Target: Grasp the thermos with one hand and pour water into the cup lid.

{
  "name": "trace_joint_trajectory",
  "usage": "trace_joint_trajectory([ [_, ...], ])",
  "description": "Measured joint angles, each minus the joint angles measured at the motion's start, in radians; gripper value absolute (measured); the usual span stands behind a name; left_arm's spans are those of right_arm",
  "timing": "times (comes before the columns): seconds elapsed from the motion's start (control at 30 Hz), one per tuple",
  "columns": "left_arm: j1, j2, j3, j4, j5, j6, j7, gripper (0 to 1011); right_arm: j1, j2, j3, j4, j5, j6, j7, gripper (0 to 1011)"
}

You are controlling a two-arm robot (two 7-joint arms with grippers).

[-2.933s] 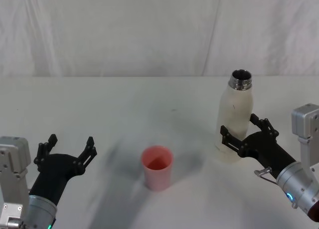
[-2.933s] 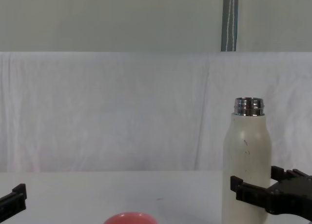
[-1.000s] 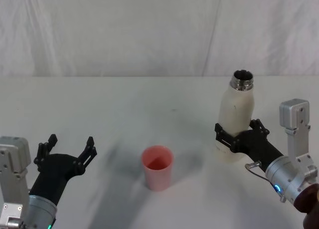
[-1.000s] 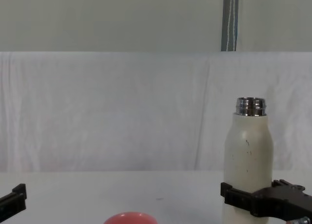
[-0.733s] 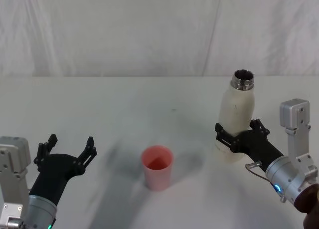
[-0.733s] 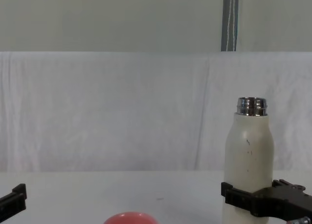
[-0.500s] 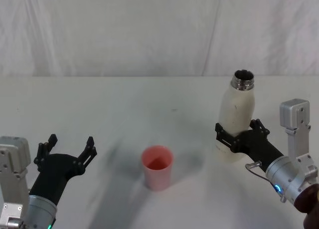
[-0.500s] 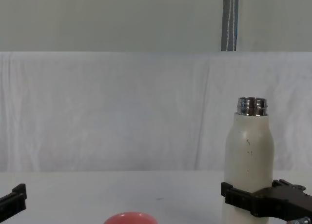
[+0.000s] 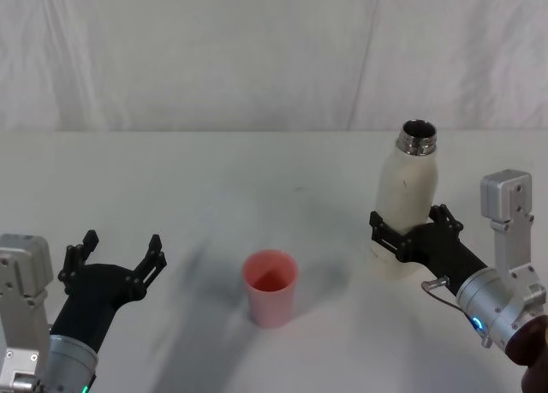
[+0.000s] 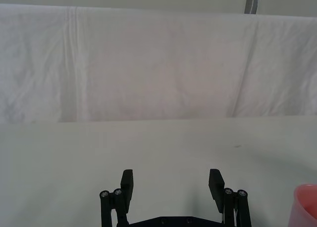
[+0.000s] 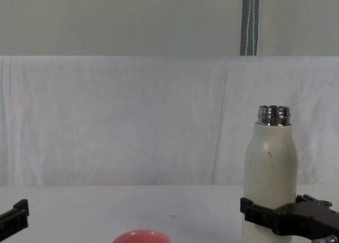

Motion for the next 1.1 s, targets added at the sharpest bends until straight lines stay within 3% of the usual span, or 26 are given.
trace_joint_trajectory([
  [0.63,0.0,0.0,0.0,0.0,0.0,0.0,0.0,1001,-0.001,0.004,-0.001,-0.008,0.002,-0.001,0.004,953],
  [0.93,0.0,0.0,0.0,0.0,0.0,0.0,0.0,1001,-0.001,0.024,-0.005,-0.036,-0.006,-0.016,0.011,953],
  [1.1,0.0,0.0,0.0,0.0,0.0,0.0,0.0,1001,0.002,0.047,-0.011,-0.056,-0.042,-0.037,0.011,953],
])
